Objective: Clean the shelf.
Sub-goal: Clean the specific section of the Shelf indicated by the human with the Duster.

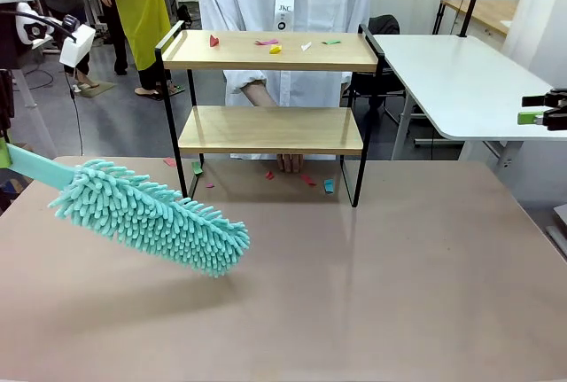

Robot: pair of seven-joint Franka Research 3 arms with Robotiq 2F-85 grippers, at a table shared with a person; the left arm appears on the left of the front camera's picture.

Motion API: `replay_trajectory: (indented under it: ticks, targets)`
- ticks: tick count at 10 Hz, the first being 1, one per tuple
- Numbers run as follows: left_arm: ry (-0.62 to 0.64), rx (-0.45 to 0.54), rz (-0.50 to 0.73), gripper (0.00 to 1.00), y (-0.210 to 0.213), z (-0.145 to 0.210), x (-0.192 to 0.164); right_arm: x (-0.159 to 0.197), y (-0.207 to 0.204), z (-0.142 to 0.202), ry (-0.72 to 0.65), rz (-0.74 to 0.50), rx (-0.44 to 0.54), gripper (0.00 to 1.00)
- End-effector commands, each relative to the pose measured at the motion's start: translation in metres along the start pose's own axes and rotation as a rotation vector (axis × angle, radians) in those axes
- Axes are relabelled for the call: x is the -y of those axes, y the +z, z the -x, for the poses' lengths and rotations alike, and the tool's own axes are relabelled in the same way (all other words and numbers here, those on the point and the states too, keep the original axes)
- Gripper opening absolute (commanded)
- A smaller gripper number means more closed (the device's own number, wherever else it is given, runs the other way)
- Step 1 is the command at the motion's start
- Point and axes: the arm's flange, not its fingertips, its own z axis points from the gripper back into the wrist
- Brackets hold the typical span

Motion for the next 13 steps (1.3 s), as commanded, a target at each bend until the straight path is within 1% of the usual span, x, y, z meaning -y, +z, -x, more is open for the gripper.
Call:
replay_trajectory:
  ticks: [1, 12, 13]
  targets:
    - [0.003, 0.002, 0.002, 0.13, 0.001, 0.003, 0.001, -0.001, 0.000, -0.003, 0.006, 0.001, 0.001, 1.00]
    - [0.000, 0.000, 0.000, 0.13, 0.000, 0.000, 0.000, -0.001, 0.000, -0.003, 0.006, 0.001, 0.001, 1.00]
    - [0.034, 0.047, 0.039, 0.13, -0.002, -0.011, 0.001, -0.001, 0.000, -0.003, 0.006, 0.001, 0.001, 1.00]
